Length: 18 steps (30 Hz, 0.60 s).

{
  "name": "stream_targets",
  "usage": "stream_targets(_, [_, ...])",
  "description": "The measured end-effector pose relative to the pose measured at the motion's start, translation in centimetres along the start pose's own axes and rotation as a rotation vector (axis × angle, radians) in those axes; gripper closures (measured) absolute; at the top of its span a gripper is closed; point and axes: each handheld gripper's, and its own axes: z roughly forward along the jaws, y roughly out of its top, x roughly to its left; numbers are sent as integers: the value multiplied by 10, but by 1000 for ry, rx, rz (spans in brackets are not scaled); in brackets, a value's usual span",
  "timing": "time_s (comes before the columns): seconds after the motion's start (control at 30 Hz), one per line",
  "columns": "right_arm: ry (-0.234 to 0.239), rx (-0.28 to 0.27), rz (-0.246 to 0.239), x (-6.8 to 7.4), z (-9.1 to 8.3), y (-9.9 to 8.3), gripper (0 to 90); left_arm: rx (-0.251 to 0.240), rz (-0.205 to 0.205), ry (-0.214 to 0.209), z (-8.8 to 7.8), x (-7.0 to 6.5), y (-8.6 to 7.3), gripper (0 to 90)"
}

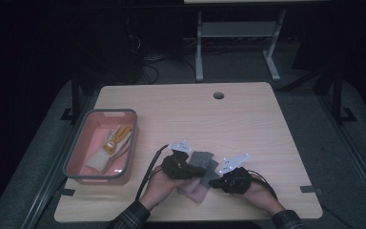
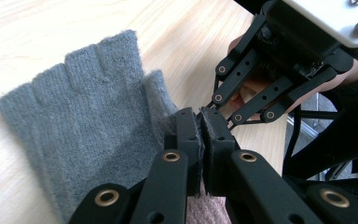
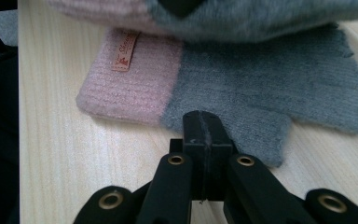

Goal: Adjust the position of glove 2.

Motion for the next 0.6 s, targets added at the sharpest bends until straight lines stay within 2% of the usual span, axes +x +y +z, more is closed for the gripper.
stream_targets(0.17, [-1,-2,-1,0,0,0,900,6,16,-20,7,-2,-1,843])
stream_targets(0.27, [-1,-5,-2,0,0,-1,900,-11,14,-46,8,-2,1,840])
stream_targets(0.37, [-3,-4,-6,-1,-1,-1,900,-9,23,-42,8,-4,1,811])
stream_targets(0.43, [-6,-2,-1,-1,-2,-2,900,-5,33,-29,6,-6,0,835])
stream_targets(0.5, [-27,2,-16,-4,-6,-5,900,-2,40,-16,3,-7,-2,862])
stream_targets(0.53, [-30,-4,9,-5,-8,-5,897,2,42,-16,2,-8,-3,880])
stream_targets(0.6, [-45,-21,18,-9,-13,-8,874,9,44,-18,2,-10,-7,891])
